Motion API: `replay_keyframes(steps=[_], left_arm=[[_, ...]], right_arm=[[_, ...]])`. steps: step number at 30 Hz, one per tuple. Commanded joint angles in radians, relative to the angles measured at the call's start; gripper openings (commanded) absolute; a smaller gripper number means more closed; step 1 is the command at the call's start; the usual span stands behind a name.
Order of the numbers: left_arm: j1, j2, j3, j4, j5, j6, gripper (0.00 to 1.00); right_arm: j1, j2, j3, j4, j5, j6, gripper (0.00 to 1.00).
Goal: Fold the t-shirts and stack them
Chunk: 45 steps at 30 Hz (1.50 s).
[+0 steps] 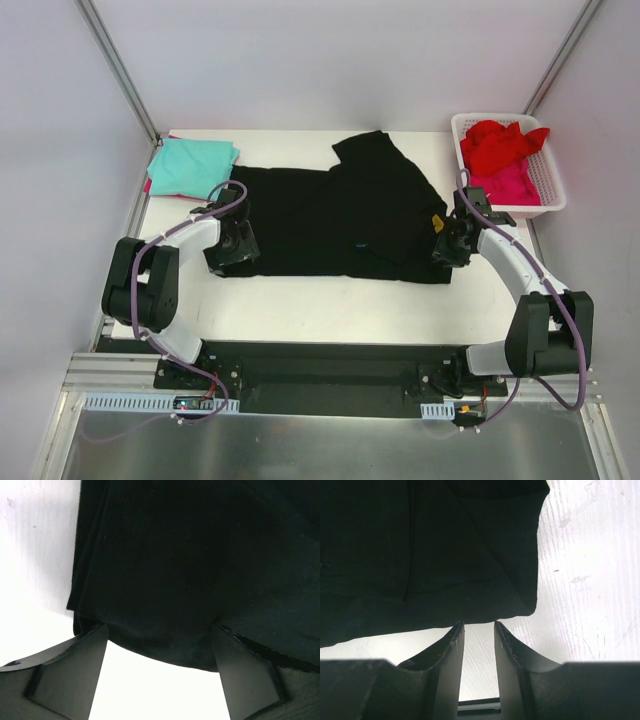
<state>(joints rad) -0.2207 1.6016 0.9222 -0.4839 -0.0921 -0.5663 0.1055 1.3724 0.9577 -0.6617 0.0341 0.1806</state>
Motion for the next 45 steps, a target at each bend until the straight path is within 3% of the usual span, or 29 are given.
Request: replay_keyframes(steps=[1, 3, 5, 9, 23, 35, 45], left_arm=[[0.015, 0.064, -0.039, 0.021, -0.046, -0.029, 0.69], [0.021, 0.04, -0.048, 0.024, -0.044, -0.037, 0.78], [0.027, 0.011, -0.066, 0.027, -0.047, -0.043, 0.99], [0.044, -0.023, -0.074, 0.025, -0.046, -0.024, 0.99], [0.061, -0.017, -0.069, 0.027, -0.028, -0.007, 0.99], [0.064, -0.014, -0.068, 0.034, -0.006, -0.015, 0.99], [0.066, -0.025, -0.075, 0.034, -0.011, -0.014, 0.99]], right_arm=[[-0.018, -0.003, 0.018, -0.003, -0.017, -0.004, 0.33], [-0.023, 0.001, 0.013, -0.003, -0.02, -0.003, 0.31], [-0.033, 0.014, 0.01, -0.004, -0.025, 0.002, 0.3], [-0.047, 0.048, -0.005, 0.002, -0.106, 0.016, 0.3], [-0.093, 0.099, -0.031, -0.022, 0.001, -0.021, 0.25], [-0.13, 0.24, -0.005, 0.027, -0.06, -0.018, 0.16], [-0.132, 0.263, -0.025, 0.033, 0.082, -0.013, 0.11]])
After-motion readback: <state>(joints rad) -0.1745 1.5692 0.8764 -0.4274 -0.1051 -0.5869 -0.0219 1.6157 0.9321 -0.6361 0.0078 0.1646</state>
